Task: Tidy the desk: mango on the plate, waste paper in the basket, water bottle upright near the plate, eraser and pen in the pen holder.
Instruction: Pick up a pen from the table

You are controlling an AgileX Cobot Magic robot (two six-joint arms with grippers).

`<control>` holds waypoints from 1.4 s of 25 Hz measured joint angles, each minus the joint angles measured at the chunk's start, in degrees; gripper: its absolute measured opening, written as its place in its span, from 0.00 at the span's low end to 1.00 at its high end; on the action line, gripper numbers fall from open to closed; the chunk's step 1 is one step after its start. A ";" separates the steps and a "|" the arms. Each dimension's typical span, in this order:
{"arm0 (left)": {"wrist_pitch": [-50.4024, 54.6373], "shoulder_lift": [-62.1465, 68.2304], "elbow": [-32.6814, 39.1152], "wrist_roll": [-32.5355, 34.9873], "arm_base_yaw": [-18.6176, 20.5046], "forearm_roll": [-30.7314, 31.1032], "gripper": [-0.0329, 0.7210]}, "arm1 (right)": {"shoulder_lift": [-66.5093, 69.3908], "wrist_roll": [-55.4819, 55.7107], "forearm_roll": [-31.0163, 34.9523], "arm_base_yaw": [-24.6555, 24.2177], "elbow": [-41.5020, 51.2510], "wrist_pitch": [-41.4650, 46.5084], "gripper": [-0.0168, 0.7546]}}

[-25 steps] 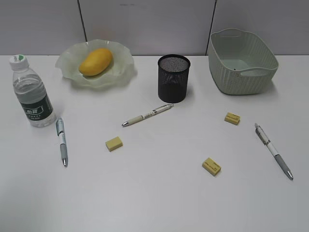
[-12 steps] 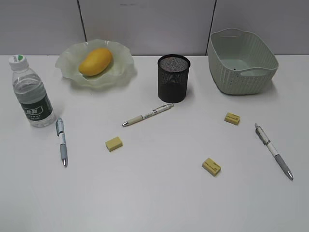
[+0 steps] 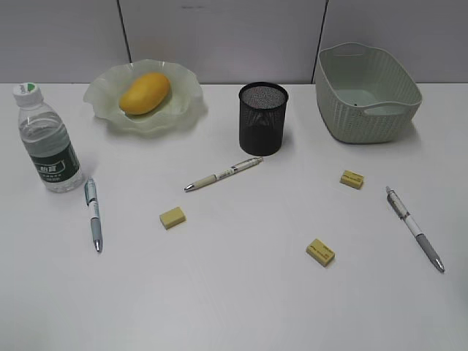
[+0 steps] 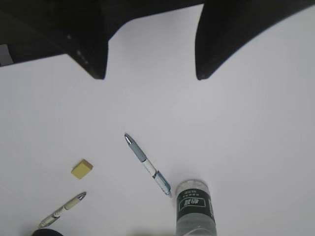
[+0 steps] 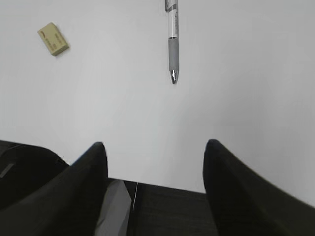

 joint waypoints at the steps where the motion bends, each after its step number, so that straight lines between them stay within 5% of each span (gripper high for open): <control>1: -0.02 0.00 0.00 0.00 0.00 0.00 0.61 | 3.54 0.00 -0.11 0.00 -2.03 0.00 0.65; 13: -0.02 0.00 0.00 0.00 0.00 0.00 0.61 | 35.83 -3.90 -1.94 0.00 -16.66 -1.63 0.65; 22: -0.02 0.00 0.00 0.00 0.00 0.00 0.61 | 46.06 -5.48 -2.87 -4.38 -16.79 -8.80 0.62; 35: -0.07 0.00 0.00 0.00 0.00 0.00 0.61 | 55.36 -7.57 -0.09 -4.42 -18.51 -16.14 0.58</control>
